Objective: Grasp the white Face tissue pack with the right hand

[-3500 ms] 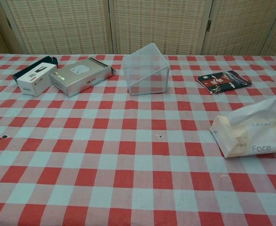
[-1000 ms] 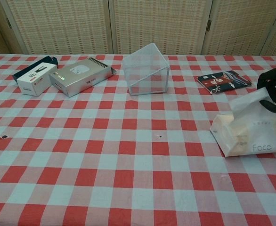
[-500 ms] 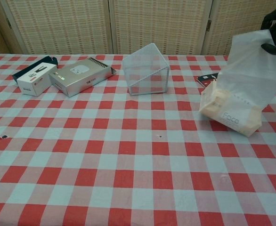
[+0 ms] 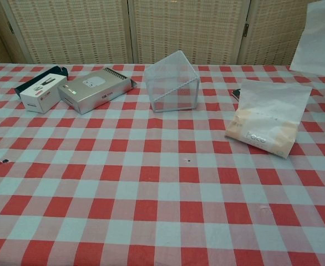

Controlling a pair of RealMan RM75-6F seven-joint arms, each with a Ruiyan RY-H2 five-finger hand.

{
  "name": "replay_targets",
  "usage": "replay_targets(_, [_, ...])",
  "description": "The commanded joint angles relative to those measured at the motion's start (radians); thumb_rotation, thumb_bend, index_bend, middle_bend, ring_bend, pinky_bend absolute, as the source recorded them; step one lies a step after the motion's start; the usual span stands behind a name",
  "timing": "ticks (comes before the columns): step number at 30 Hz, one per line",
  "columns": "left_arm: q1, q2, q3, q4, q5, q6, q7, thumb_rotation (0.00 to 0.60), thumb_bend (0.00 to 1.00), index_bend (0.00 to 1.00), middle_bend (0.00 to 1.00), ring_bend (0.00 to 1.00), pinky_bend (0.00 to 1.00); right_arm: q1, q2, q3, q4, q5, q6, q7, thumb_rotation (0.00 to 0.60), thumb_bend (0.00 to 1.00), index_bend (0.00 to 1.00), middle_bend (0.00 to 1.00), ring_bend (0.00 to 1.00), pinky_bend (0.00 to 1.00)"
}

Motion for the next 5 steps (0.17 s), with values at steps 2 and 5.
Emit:
replay_targets(2, [-0.002,-0.001,-0.002,0.003,-0.005,-0.005,-0.002,0.6,0.48,0.25,0.41,0.4,0.6,0.016,-0.012,-0.01,0.028,-0.001,-0.02,0.034,0.6,0.6,0.75,0.73,0.63,0.62])
replay_targets(5, [-0.005,-0.001,-0.002,0.003,-0.007,-0.009,-0.003,0.6,0.48,0.25,0.41,0.4,0.6,0.018,-0.01,-0.017,0.028,0.0,-0.03,0.043,0.6,0.6,0.75,0.73,0.63,0.62])
